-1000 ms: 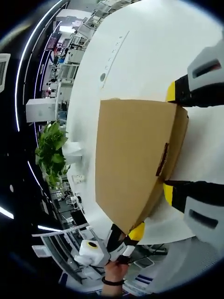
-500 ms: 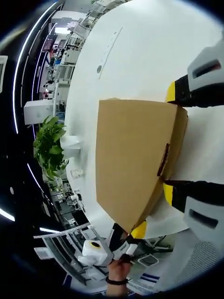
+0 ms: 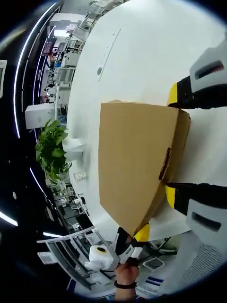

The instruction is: Operate the shoe box by opening the lid, removing the specified soft item, and placing it in the target area until the item is outside and the box remains undamaged.

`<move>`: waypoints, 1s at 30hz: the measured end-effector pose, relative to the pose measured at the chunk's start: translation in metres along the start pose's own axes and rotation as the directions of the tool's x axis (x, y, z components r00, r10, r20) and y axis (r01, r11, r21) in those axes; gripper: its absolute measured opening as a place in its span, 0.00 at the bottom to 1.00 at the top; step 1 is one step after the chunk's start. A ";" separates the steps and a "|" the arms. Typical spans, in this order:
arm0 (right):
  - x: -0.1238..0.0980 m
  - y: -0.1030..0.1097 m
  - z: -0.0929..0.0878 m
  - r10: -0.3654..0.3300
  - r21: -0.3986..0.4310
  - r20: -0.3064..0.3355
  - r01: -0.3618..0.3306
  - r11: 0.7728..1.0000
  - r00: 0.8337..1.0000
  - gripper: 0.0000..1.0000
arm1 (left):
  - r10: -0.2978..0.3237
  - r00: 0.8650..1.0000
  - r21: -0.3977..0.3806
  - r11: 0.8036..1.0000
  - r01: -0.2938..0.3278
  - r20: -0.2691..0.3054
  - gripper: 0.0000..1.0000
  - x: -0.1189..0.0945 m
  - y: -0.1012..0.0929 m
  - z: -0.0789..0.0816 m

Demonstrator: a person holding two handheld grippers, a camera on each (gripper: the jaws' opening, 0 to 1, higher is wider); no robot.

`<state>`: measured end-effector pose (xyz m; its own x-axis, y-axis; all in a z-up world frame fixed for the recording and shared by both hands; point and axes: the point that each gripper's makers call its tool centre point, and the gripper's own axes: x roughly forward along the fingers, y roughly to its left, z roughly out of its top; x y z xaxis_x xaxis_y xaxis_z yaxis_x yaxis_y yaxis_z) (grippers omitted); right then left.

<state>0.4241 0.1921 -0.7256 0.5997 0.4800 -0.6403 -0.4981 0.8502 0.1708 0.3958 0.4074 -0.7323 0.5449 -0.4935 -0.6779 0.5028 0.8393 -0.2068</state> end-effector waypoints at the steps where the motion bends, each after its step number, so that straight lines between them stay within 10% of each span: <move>1: -0.001 0.000 0.000 0.006 0.011 0.006 -0.006 1.000 1.000 0.61 | -0.002 1.000 -0.016 1.000 0.002 0.003 0.60 0.000 0.001 -0.001; 30: -0.011 -0.002 0.006 0.006 0.013 0.046 -0.006 1.000 0.999 0.50 | 0.035 0.998 -0.109 0.994 -0.030 0.047 0.52 -0.002 0.004 -0.001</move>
<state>0.4222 0.1866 -0.7145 0.6252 0.4945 -0.6038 -0.4940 0.8497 0.1843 0.3962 0.4116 -0.7328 0.5931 -0.4740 -0.6508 0.4100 0.8735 -0.2626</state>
